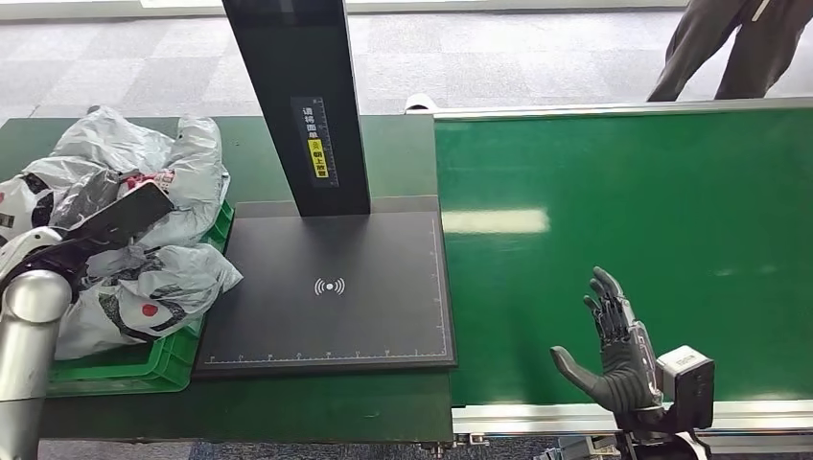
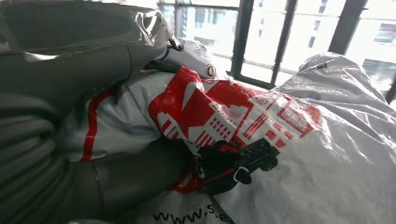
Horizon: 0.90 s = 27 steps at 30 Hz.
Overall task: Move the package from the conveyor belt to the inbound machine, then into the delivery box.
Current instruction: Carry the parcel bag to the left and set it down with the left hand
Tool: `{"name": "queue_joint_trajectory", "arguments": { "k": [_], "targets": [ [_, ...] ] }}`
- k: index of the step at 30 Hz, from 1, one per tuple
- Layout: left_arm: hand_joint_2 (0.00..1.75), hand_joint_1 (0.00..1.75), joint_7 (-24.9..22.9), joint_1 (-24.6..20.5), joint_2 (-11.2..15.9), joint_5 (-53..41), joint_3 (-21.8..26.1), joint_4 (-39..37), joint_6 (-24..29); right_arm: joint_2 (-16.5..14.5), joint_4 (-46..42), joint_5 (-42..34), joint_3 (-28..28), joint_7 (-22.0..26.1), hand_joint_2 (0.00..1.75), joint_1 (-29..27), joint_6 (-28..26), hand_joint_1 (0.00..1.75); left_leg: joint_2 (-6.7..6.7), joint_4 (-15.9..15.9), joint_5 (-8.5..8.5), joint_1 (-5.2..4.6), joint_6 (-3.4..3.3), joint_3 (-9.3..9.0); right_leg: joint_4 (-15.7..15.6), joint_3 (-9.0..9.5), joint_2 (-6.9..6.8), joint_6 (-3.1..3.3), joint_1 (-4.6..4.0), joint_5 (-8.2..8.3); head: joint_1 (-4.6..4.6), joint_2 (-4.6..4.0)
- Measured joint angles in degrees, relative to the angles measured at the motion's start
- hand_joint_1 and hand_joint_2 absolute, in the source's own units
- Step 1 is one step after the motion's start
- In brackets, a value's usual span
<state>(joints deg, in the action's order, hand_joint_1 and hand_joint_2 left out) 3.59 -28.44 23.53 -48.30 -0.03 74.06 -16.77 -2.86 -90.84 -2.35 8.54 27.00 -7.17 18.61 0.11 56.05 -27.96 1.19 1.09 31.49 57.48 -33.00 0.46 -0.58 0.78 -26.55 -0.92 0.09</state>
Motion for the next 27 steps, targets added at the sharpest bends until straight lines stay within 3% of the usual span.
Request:
{"name": "queue_joint_trajectory", "arguments": {
  "k": [5,11,18,25,27],
  "targets": [
    [1.75,1.75,-7.20,0.69,1.82,-10.62,-2.78,-0.07,1.95,-0.02,-0.47,1.05,0.80,0.16,1.75,-0.50,-0.03,0.00,0.05,-0.02,0.00,0.01,0.01,-0.01,0.01,0.00,0.02,0.01,-0.02,0.00,0.01,0.00],
    [1.75,1.75,-12.27,1.23,3.34,-18.85,-1.97,-3.46,4.63,-0.02,-0.47,1.81,0.88,0.18,1.75,-0.14,-0.54,0.00,0.07,-0.02,0.00,0.01,0.01,-0.03,0.02,0.02,0.02,0.01,-0.02,0.00,0.01,0.00],
    [1.75,1.75,-11.58,4.61,3.06,-20.79,1.54,-3.97,3.13,-0.19,-0.47,2.32,0.86,0.17,1.75,-0.18,-0.64,0.00,0.03,-0.01,0.00,0.01,0.01,0.00,0.01,-0.01,0.02,0.01,-0.01,-0.01,0.01,0.00],
    [1.75,1.75,-10.16,5.25,2.75,-20.78,2.53,-3.96,2.20,-0.34,-0.47,2.48,0.86,0.02,1.75,-0.10,-0.64,0.00,0.01,-0.01,0.00,0.01,0.01,-0.01,0.01,0.01,0.01,0.01,-0.01,-0.01,0.01,0.00],
    [1.75,1.67,-9.94,5.44,2.76,-20.66,2.67,-3.93,2.12,-0.37,-0.47,2.48,0.86,-0.02,1.75,-0.10,-0.64,0.00,0.01,-0.01,0.00,0.01,0.01,-0.01,0.01,0.02,0.01,0.01,-0.01,-0.01,0.01,0.00]
  ]
}}
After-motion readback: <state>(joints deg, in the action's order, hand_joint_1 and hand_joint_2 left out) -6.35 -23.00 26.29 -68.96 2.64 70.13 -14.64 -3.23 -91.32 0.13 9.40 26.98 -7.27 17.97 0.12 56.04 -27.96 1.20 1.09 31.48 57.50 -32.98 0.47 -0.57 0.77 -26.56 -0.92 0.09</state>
